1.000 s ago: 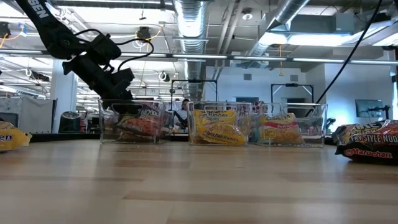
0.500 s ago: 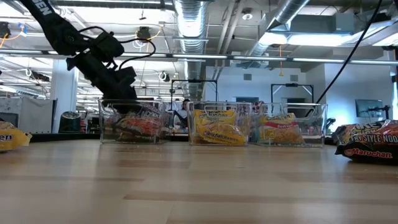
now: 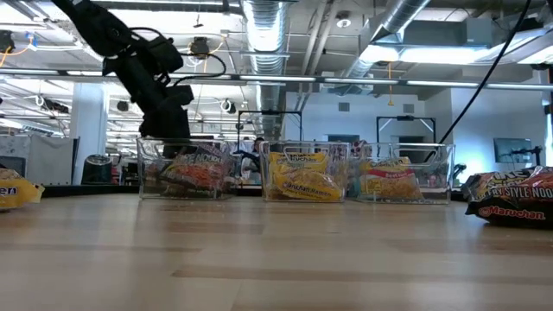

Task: Sort Maruchan noodles
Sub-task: Put the black noodle pack into the left transparent bin, then put the blue noodle pack into the right transparent bin

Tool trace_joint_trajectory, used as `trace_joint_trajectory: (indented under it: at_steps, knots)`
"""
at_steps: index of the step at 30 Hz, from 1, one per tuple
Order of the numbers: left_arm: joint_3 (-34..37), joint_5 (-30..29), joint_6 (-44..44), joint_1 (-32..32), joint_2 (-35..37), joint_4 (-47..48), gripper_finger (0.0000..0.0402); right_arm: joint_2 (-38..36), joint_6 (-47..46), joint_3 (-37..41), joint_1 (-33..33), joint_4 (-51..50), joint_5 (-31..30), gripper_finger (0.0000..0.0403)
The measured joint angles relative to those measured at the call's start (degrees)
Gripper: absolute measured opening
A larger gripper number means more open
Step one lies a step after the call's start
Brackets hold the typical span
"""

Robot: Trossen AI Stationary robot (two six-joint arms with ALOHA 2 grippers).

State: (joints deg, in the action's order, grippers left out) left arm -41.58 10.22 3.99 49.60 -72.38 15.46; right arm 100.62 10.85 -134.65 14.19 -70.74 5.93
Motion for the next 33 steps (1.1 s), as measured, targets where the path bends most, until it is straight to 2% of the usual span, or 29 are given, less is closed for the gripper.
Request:
trace_joint_trajectory:
  at_steps: [16, 21, 25, 29, 33]
  knots:
    - [-17.00, 1.80, 0.90, 0.00, 0.13, 16.81, 0.0197, -0.26, -0.46, -0.02, -0.40, -4.58, 0.00, 0.0184]
    - [-22.02, 10.96, -0.28, -0.15, 0.21, 23.43, 0.0197, -1.10, -0.96, -0.13, -2.35, -6.90, 0.00, 0.0184]
    - [-24.71, 17.22, -3.76, -1.69, 2.21, 24.69, 0.0197, -2.37, -1.37, -0.23, -4.05, -7.69, -0.02, 0.0184]
    - [-25.21, 17.71, -7.50, -4.40, 6.63, 24.75, 0.0197, -3.19, -3.57, -0.26, -5.93, -9.71, -0.01, 0.0184]
    - [-25.21, 14.86, -10.88, -7.49, 11.15, 25.31, 0.0197, -4.01, -7.18, -0.42, -7.81, -14.27, 0.01, 0.0184]
